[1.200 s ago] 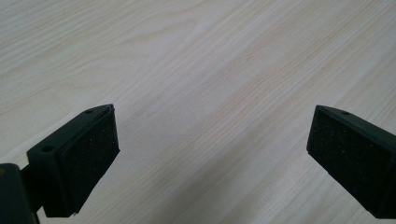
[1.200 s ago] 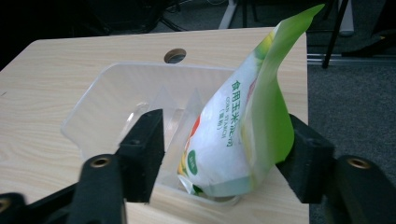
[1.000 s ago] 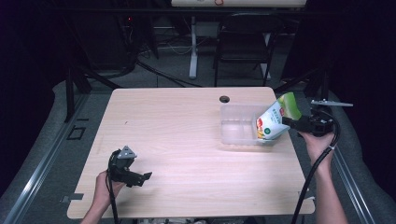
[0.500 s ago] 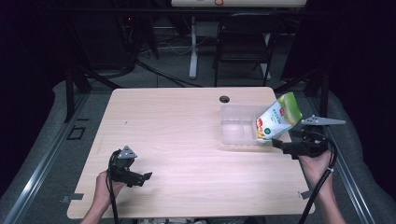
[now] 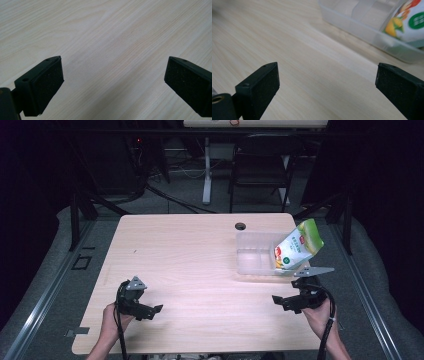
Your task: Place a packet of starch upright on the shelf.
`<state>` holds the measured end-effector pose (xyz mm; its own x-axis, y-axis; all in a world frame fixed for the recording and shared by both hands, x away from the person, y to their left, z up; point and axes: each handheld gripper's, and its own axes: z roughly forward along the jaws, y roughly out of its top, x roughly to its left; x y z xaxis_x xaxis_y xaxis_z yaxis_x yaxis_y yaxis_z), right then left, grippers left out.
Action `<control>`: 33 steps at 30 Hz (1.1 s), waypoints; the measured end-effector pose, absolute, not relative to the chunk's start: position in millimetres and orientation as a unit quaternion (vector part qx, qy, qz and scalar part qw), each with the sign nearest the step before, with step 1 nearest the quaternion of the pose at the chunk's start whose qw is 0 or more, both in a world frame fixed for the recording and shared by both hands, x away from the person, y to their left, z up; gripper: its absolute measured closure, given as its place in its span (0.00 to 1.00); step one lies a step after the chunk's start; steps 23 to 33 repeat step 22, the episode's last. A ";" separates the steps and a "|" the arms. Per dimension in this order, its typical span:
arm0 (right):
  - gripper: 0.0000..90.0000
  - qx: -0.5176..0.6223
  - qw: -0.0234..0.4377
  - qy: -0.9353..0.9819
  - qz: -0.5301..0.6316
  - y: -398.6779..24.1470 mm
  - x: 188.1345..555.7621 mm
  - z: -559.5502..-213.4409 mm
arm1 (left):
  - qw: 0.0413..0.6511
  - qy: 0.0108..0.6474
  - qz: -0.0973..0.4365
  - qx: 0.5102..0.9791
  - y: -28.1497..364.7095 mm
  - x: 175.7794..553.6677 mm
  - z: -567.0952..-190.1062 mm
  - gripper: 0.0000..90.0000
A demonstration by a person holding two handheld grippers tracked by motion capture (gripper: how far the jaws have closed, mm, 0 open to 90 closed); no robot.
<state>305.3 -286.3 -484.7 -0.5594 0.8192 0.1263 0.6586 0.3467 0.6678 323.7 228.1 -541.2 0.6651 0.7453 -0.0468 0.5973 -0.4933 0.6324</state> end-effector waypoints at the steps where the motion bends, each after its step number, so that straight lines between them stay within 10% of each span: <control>1: 0.05 0.454 0.114 0.815 0.342 -284.4 304.6 -489.0 | 0.316 0.392 0.117 0.856 228.1 323.8 -541.2 0.02; 33: 0.00 0.471 0.061 0.807 0.351 -297.6 307.2 -540.0 | 0.338 0.397 0.097 0.848 229.7 325.9 -540.3 0.01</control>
